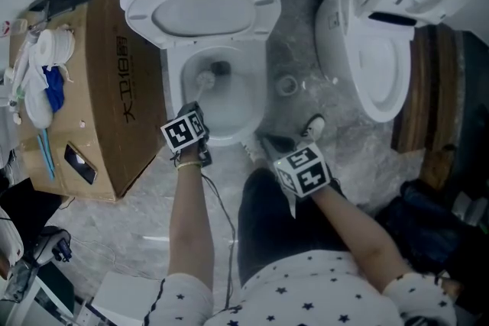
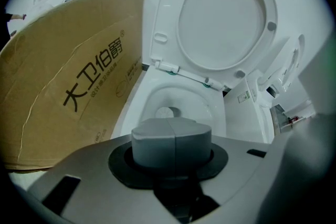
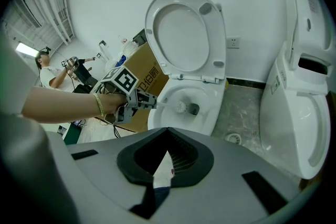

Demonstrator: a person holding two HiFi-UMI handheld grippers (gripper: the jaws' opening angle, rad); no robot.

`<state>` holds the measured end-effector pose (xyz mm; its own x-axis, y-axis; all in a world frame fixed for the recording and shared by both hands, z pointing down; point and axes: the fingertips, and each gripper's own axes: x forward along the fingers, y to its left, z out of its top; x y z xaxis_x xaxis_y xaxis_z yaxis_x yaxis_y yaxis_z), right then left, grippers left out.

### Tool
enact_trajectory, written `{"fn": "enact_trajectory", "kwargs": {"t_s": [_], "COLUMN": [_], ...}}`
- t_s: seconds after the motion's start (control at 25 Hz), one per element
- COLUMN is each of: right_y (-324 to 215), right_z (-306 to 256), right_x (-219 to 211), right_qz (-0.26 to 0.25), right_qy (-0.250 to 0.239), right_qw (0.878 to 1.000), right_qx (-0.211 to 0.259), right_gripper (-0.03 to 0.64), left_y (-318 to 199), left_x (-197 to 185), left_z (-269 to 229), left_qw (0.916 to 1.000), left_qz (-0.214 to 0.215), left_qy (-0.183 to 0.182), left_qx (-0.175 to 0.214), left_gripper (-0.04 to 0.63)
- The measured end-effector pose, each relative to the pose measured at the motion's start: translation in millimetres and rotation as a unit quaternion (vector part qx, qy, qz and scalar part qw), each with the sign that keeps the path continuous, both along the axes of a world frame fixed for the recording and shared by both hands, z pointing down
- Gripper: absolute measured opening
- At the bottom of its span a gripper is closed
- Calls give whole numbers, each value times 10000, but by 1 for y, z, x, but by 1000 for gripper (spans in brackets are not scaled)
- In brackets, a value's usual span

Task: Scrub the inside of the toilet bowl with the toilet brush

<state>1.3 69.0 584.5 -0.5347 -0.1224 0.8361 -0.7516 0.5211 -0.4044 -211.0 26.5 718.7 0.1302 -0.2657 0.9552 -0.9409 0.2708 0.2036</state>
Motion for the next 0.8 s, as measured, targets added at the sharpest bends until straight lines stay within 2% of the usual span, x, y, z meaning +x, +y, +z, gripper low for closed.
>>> {"fn": "enact_trajectory", "kwargs": {"t_s": [0.8], "right_y": [6], "right_z": [-5], "right_x": [-1], "right_qz": [-69], "right_qy": [-70], "right_qw": [9999], "right_qx": [20], "right_gripper": [6], "left_y": [43], "left_x": [13], "left_z": [1], "left_qw": [9998], "left_qz": [-35], "left_qy": [24], "left_qx": [-170], "left_gripper": [147]}}
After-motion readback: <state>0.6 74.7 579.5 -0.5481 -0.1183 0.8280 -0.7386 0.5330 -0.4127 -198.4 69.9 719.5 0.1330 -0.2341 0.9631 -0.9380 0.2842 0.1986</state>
